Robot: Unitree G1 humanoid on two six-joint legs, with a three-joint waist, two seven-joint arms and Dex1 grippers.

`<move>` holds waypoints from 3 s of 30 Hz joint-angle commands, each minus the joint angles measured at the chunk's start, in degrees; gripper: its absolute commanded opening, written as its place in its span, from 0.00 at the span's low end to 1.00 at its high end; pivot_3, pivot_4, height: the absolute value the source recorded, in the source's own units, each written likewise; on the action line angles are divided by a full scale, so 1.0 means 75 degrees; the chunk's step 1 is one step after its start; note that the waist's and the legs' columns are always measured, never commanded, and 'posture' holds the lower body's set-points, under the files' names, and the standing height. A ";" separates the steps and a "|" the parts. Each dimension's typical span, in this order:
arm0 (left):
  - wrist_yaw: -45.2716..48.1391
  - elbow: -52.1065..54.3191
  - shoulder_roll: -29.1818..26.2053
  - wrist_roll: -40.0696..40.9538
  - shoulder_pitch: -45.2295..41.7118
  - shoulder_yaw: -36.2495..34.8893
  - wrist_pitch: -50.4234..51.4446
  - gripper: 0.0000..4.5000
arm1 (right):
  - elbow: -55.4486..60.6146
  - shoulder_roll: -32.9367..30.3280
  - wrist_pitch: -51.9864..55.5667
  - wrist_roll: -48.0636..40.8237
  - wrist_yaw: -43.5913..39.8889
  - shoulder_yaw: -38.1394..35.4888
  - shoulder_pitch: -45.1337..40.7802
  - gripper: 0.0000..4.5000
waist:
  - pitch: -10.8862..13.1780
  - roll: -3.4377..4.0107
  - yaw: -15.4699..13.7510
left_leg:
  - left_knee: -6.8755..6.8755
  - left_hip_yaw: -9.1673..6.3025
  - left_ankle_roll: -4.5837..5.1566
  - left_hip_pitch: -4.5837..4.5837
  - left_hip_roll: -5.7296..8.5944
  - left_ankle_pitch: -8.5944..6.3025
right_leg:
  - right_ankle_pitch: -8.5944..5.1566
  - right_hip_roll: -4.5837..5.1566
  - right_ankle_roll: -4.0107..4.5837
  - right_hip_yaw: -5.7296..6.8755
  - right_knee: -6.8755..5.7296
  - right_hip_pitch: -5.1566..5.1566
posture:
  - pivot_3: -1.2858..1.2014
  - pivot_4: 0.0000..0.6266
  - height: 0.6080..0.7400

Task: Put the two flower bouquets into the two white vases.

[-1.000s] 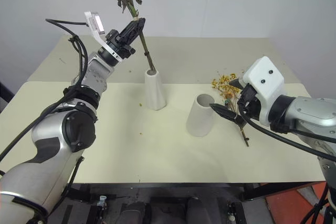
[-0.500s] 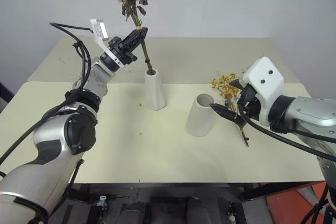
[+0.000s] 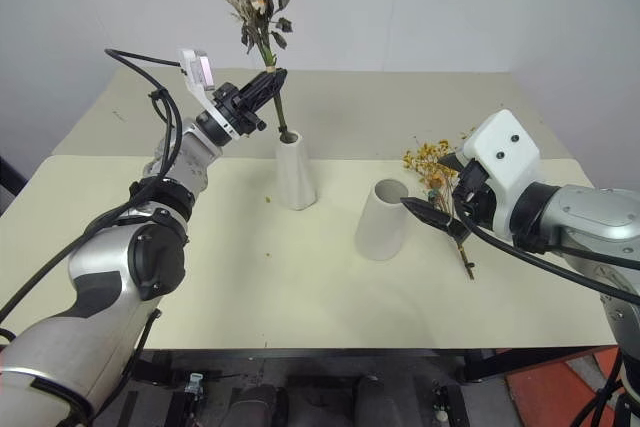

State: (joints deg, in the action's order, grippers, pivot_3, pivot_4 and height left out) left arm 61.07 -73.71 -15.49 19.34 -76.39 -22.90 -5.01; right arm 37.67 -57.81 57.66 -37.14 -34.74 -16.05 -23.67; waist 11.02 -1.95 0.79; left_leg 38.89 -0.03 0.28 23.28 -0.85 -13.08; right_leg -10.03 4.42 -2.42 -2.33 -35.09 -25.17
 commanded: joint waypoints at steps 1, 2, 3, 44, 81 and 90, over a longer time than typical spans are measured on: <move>0.0118 0.0217 0.0071 -0.0028 -0.0063 0.0067 -0.0238 0.03 | 0.0043 -0.0007 -0.0202 0.0096 0.0045 -0.0085 -0.0018 1.00 | 0.0000 0.0000 -0.0002 | 0.0000 0.0000 0.0000 0.0000 0.0000 0.0000 | 0.0000 0.0000 0.0000 0.0000 0.0001 0.0000 | 0.52 0.24 1.00; 0.0130 0.0223 0.0094 -0.0042 -0.0044 0.0086 -0.0258 0.03 | 0.0036 -0.0007 -0.0210 0.0104 0.0044 -0.0080 -0.0010 1.00 | 0.0000 0.0000 -0.0002 | 0.0000 0.0000 0.0000 0.0000 0.0000 0.0000 | 0.0000 0.0000 0.0000 0.0000 0.0000 0.0000 | 0.52 0.24 1.00; 0.0165 0.0232 0.0112 -0.0058 -0.0019 0.0111 -0.0280 0.03 | 0.0034 -0.0005 -0.0216 0.0114 0.0045 -0.0074 -0.0003 1.00 | 0.0000 0.0000 -0.0002 | 0.0000 0.0000 0.0000 0.0000 0.0000 0.0000 | 0.0000 0.0000 -0.0001 0.0000 0.0000 0.0000 | 0.52 0.24 1.00; 0.1274 0.0757 -0.0297 -0.1021 0.0770 0.1441 -0.0961 0.99 | -0.0239 0.0116 -0.0678 0.0584 -0.0041 0.0309 0.0222 1.00 | -0.0001 -0.0001 0.0002 | 0.0001 0.0000 0.0001 -0.0003 0.0000 0.0000 | 0.0000 -0.0001 -0.0001 -0.0002 -0.0003 0.0001 | 0.52 0.24 1.00; 0.1190 1.0433 -0.3348 0.0715 0.4885 0.2235 0.3591 0.99 | -0.5950 -0.0445 -0.0268 0.2153 -0.0949 0.2532 -0.2554 1.00 | -0.0003 -0.0001 0.0033 | 0.0005 0.0010 0.0003 -0.0016 -0.0013 0.0000 | -0.0010 -0.0006 -0.0013 -0.0007 0.0003 0.0007 | 0.52 0.24 1.00; 0.0706 1.1212 -0.3049 0.0706 0.4793 0.3132 0.4126 0.99 | -0.9429 0.0831 -0.1705 0.3598 -0.1782 0.3736 -0.4144 1.00 | -0.0003 -0.0001 0.0123 | 0.0001 0.0009 0.0003 -0.0012 -0.0011 0.0000 | 0.0007 -0.0009 0.0013 -0.0009 0.0002 -0.0001 | 0.52 0.24 1.00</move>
State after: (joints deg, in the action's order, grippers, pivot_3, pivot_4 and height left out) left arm 66.55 8.35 -38.30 24.14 -39.67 0.23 26.44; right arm -30.09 -51.60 47.76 -12.01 -47.40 12.57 -52.76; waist 11.00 -1.96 1.72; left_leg 38.89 0.04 0.30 23.18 -0.94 -13.08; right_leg -9.98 4.35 -2.32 -2.40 -35.08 -25.17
